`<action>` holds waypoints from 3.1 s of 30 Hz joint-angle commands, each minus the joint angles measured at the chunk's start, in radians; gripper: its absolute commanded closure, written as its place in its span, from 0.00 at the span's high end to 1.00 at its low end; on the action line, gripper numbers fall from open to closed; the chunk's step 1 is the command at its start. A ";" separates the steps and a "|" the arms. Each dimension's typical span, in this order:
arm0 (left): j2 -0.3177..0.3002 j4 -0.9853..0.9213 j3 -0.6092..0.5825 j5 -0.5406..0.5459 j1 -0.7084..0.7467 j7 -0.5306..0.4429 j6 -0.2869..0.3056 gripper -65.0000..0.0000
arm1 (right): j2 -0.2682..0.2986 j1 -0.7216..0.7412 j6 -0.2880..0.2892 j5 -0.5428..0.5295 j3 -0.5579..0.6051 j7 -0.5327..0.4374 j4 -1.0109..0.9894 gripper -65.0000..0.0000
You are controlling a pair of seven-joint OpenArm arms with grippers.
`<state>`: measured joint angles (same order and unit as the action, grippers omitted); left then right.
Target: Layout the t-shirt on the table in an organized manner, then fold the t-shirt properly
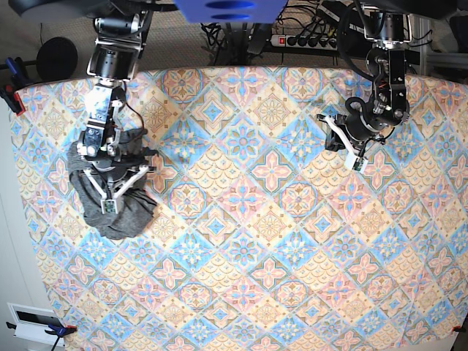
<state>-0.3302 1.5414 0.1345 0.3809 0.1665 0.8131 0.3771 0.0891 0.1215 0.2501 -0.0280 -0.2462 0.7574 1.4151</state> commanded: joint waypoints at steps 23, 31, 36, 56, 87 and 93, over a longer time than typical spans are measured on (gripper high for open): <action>-0.008 -0.003 0.000 -0.043 -0.002 0.036 -0.022 0.00 | 0.206 0.020 -0.002 -0.006 -0.114 -0.106 -0.165 0.00; -0.008 -0.003 0.000 -0.043 -0.002 0.036 -0.022 0.00 | 0.235 0.020 -0.002 -0.003 -0.115 -0.108 -0.171 0.00; -0.008 -0.003 0.000 -0.043 -0.002 0.036 -0.022 0.00 | 0.235 0.020 -0.002 -0.002 -0.115 -0.124 -0.171 0.00; -0.007 0.064 0.003 -0.030 0.008 -0.018 -0.022 0.00 | 0.203 -0.139 -0.001 -0.008 -0.123 -0.427 0.189 0.00; 0.188 0.502 0.040 -0.259 0.614 -0.200 -0.028 0.00 | 0.004 -0.874 0.004 -0.421 -0.595 -0.663 0.138 0.00; 0.164 0.500 -0.174 -0.501 0.631 -0.200 -0.030 0.00 | 0.001 -0.879 0.104 -0.422 -0.594 -0.662 0.042 0.00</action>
<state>-0.1593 2.0270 -0.0437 -0.1333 0.7853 0.6266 0.3473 0.0807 -0.7452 0.3611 -0.4458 -0.8322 0.1200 1.4441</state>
